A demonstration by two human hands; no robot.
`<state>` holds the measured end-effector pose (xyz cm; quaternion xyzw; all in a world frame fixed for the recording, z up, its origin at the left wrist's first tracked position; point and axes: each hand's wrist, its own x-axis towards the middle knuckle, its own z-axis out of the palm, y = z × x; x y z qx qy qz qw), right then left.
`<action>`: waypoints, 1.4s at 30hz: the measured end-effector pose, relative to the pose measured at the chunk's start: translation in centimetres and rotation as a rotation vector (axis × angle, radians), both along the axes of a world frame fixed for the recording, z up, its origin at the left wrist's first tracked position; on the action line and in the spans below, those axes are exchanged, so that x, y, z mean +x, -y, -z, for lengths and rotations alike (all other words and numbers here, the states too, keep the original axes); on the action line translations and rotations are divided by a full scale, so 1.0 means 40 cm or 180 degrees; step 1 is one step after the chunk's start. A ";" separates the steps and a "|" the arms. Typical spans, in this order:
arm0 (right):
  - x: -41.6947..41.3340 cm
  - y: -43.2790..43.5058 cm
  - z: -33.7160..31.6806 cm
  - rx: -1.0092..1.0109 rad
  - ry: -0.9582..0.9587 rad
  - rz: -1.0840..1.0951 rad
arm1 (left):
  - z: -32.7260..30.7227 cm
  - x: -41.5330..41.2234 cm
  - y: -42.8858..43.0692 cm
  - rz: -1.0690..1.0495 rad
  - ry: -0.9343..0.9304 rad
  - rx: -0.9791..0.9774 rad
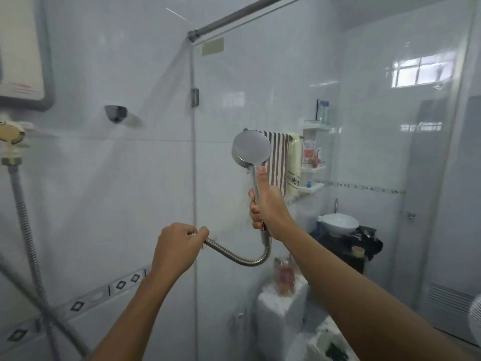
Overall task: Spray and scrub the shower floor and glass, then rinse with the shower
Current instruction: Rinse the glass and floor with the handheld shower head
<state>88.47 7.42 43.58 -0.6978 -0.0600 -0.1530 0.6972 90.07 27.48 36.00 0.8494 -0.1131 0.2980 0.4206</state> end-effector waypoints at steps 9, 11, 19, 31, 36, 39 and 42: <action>0.105 -0.039 -0.164 -0.0017 0.0348 0.0206 | -0.149 0.108 -0.031 0.0000 0.0375 -0.0158; 0.119 -0.040 -0.226 0.0071 0.0451 0.0222 | -0.203 0.127 -0.035 -0.0028 0.0544 -0.0199; 0.164 -0.085 -0.392 0.0135 0.0872 0.0346 | -0.353 0.160 -0.034 -0.0205 0.0893 -0.0446; 0.026 0.030 -0.465 0.0223 0.1213 0.0645 | -0.418 0.134 0.074 0.0113 0.1012 -0.0572; -0.124 0.161 -0.467 0.0334 0.1364 0.0912 | -0.437 0.051 0.207 0.0615 0.1277 -0.0475; -0.212 0.233 -0.466 0.0279 0.1372 0.1078 | -0.441 -0.005 0.279 0.0890 0.1437 -0.0371; -0.278 0.281 -0.449 0.0329 0.1269 0.1233 | -0.436 -0.046 0.339 0.1098 0.1481 -0.0369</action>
